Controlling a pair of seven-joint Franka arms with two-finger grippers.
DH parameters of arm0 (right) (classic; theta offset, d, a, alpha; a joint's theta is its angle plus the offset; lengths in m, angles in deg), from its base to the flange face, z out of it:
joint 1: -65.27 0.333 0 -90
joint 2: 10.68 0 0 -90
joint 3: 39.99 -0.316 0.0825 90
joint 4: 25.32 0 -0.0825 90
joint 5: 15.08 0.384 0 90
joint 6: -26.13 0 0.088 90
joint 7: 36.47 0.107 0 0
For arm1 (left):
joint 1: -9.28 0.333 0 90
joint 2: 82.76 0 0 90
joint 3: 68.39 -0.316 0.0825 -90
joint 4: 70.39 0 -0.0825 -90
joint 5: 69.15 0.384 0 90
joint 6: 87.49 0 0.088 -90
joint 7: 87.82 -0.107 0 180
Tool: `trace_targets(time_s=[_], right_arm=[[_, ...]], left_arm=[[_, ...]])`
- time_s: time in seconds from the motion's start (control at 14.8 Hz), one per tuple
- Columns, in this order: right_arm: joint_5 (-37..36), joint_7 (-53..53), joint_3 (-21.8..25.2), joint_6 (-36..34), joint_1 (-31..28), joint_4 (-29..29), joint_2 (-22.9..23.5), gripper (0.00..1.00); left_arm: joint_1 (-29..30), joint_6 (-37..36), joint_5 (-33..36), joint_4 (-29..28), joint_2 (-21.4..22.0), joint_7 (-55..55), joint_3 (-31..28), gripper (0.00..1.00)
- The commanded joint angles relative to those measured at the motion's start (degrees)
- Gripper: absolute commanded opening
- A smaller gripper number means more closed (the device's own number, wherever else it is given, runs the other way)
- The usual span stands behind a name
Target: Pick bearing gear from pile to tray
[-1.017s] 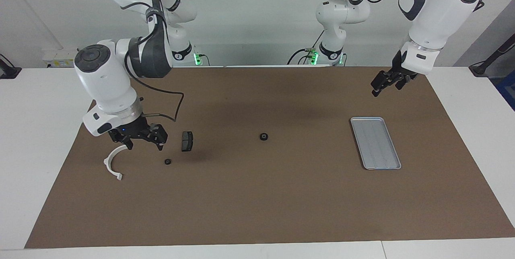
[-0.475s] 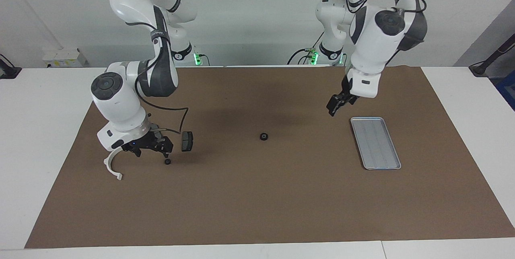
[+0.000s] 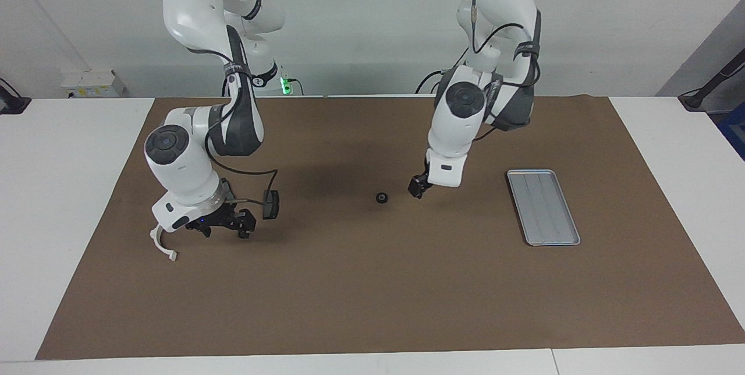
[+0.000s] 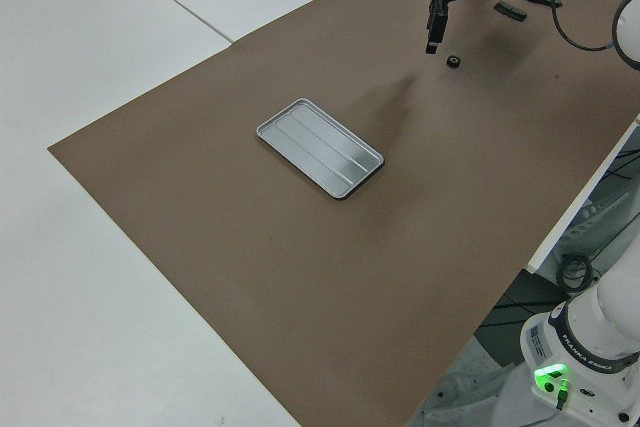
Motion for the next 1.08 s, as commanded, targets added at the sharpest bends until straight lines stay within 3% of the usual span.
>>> trace_targets(time_s=[0.0,0.14,0.47,0.75,1.02], right_arm=[[-0.6,-0.48,-1.11,2.18,-0.67,0.27,1.27,0.96],[-0.51,-0.39,-1.11,3.49,-0.58,0.45,1.89,0.96],[-0.51,-0.74,-1.11,4.11,-0.58,0.89,2.51,0.92],[-0.42,-0.92,-2.16,0.96,-0.58,2.64,1.89,0.92],[-0.42,-0.83,-2.25,0.86,-0.67,3.52,1.54,0.92]], left_arm=[[-1.61,2.89,-0.25,1.09,-1.18,1.46,-1.08,1.0],[-1.79,6.4,-0.6,0.82,-2.23,1.46,-0.9,1.0],[-6.01,7.21,-1.75,0.38,-3.64,4.71,-1.16,1.0],[-6.54,9.84,-1.57,-3.56,-3.03,5.33,-1.16,0.92],[-7.15,13.71,-1.4,-7.18,-2.32,5.33,-1.17,0.92]])
